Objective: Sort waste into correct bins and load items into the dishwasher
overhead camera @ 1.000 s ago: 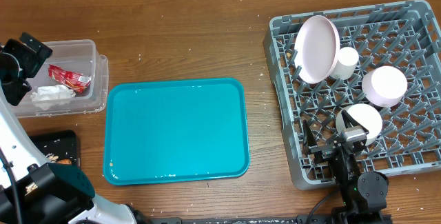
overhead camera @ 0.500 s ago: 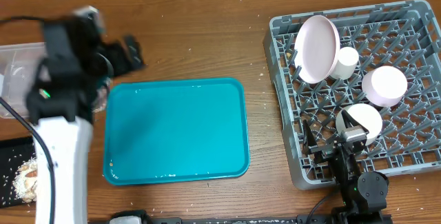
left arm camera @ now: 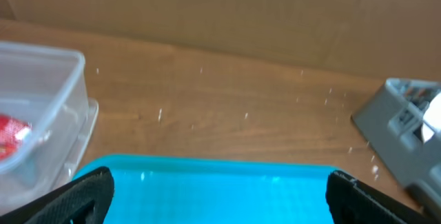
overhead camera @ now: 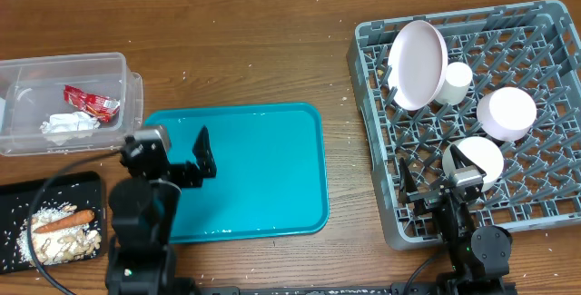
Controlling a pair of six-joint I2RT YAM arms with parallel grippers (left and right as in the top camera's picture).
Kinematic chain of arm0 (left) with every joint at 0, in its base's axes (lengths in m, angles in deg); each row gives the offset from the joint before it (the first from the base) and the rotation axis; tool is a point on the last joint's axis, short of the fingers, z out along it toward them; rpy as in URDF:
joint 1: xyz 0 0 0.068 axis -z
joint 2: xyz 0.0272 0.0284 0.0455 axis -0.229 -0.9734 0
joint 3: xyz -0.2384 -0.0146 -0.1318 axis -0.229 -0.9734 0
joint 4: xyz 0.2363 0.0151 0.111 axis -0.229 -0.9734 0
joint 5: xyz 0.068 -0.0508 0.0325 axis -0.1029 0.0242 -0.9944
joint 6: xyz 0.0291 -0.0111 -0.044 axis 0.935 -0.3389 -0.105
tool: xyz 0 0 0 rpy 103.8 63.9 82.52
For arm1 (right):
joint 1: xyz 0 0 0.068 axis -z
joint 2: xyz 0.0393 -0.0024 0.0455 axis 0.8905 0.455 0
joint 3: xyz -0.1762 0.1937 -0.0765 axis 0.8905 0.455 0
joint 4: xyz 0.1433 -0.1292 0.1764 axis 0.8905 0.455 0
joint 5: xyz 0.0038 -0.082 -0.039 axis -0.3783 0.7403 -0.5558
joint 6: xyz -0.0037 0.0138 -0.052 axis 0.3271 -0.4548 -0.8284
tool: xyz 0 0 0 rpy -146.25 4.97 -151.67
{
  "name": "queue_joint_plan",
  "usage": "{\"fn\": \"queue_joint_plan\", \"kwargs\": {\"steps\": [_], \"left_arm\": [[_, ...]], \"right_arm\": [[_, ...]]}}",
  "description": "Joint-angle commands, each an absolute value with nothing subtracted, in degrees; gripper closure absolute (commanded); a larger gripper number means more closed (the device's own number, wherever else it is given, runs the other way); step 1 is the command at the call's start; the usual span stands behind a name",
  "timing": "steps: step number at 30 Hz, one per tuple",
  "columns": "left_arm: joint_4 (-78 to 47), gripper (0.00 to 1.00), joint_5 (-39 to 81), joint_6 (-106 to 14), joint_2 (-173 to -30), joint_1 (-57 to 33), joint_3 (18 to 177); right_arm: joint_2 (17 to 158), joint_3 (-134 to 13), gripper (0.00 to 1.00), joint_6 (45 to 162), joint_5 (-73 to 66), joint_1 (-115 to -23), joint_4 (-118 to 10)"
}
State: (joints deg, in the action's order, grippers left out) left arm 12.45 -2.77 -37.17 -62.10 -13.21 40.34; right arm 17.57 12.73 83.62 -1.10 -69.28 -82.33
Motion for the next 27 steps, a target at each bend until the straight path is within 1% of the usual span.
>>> {"fn": "queue_joint_plan", "kwargs": {"steps": [1,8,14,15,27], "left_arm": [[19.07,0.0,-3.29,-35.31,-53.53,-13.31,30.09],[26.48,0.0,-5.61,-35.31,-40.46,-13.31,18.38],[15.42,0.0,-5.15,-35.14,-29.86,-14.82,17.87],[14.04,0.0,-5.04,-35.27,-30.28,-14.87,17.87],[14.0,0.0,-5.3,-35.29,-30.19,-14.89,17.87]], "right_arm": [[17.07,13.32,0.0,83.97,-0.73,-68.84,-82.55],[17.07,13.32,0.0,83.97,-0.73,-68.84,-82.55],[17.07,13.32,0.0,83.97,-0.73,-68.84,-82.55],[17.07,13.32,0.0,83.97,-0.73,-68.84,-82.55],[17.07,13.32,0.0,83.97,-0.73,-68.84,-82.55]]}}
